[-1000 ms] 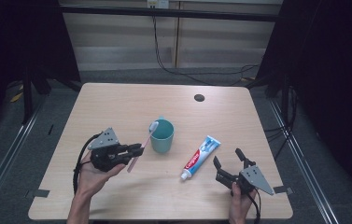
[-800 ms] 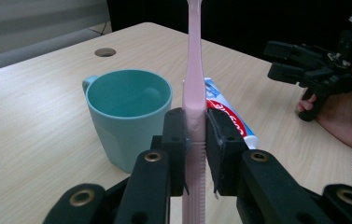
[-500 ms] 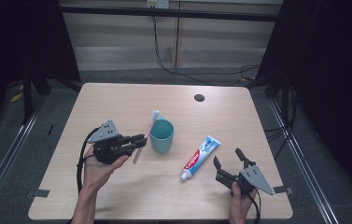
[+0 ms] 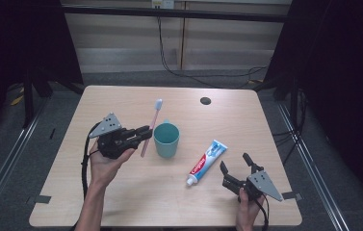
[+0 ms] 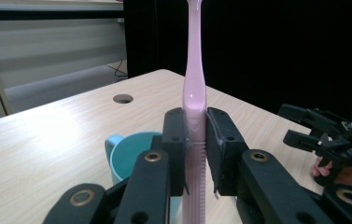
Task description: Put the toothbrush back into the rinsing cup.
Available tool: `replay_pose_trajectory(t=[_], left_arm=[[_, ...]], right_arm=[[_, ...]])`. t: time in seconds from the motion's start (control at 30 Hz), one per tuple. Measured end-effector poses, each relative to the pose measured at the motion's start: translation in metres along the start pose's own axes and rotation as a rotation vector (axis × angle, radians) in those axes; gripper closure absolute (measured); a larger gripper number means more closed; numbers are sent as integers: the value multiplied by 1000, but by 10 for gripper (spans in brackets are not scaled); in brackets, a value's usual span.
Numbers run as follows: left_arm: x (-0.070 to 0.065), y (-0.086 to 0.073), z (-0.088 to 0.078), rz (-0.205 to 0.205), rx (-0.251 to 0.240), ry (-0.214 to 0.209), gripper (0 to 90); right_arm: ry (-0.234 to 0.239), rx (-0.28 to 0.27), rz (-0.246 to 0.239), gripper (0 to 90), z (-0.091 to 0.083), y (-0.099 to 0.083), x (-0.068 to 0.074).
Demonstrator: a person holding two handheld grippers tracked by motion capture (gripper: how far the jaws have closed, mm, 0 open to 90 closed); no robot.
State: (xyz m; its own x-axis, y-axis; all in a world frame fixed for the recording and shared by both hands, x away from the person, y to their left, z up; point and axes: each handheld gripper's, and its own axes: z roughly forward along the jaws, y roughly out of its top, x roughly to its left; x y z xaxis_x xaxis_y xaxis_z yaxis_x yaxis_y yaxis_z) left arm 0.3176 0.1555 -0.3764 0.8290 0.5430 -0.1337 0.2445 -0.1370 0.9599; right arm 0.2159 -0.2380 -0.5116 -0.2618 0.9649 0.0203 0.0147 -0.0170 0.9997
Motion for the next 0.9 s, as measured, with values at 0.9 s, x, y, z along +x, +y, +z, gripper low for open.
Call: replay_pose_trajectory(t=[0.9], left_arm=[[10,3,35,-46,-45,23,787]], right_arm=[[2,-1,-2,129,-1,0,0]])
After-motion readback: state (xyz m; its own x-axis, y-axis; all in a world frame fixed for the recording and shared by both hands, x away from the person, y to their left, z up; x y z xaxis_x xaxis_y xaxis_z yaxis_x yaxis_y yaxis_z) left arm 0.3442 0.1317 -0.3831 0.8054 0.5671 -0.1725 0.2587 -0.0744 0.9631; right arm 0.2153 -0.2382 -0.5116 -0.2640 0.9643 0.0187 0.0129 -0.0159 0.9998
